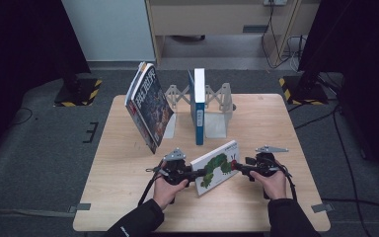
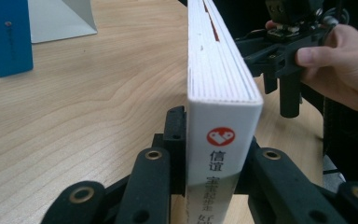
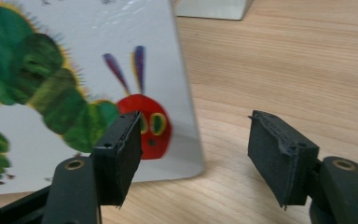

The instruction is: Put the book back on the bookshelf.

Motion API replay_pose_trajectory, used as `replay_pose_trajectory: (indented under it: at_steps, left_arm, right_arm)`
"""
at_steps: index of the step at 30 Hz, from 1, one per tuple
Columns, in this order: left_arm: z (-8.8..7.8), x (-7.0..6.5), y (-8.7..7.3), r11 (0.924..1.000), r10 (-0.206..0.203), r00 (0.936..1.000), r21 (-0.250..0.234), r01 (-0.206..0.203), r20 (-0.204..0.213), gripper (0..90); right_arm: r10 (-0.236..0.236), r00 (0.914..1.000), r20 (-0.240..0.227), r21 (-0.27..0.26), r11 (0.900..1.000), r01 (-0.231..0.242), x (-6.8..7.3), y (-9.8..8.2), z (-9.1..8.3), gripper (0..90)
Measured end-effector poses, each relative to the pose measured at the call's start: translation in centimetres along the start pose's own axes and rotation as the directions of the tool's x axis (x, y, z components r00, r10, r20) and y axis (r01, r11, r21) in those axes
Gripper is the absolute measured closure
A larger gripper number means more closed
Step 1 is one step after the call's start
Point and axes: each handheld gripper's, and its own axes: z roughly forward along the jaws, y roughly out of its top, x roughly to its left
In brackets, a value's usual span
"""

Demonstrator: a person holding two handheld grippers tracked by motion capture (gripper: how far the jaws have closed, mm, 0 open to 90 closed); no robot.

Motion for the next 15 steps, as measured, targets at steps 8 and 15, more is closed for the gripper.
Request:
replay_pose_trajectory:
  at_steps: [8, 15]
  left_arm:
    - [-1.3, 0.1, 1.1, 0.9996, -0.013, 0.9997, -0.025, 0.012, -0.020, 74.3]
    - [-2.3, -0.1, 1.8, 0.9992, -0.004, 0.9984, -0.040, 0.002, -0.057, 74.3]
  right_arm:
    - [-0.045, 0.9908, 0.128, 0.031, 0.999, 0.041, -1.0, -0.1, -0.5, 30.6]
    - [-0.062, 0.9760, 0.209, 0.058, 0.997, 0.051, -2.3, -0.4, -1.1, 29.4]
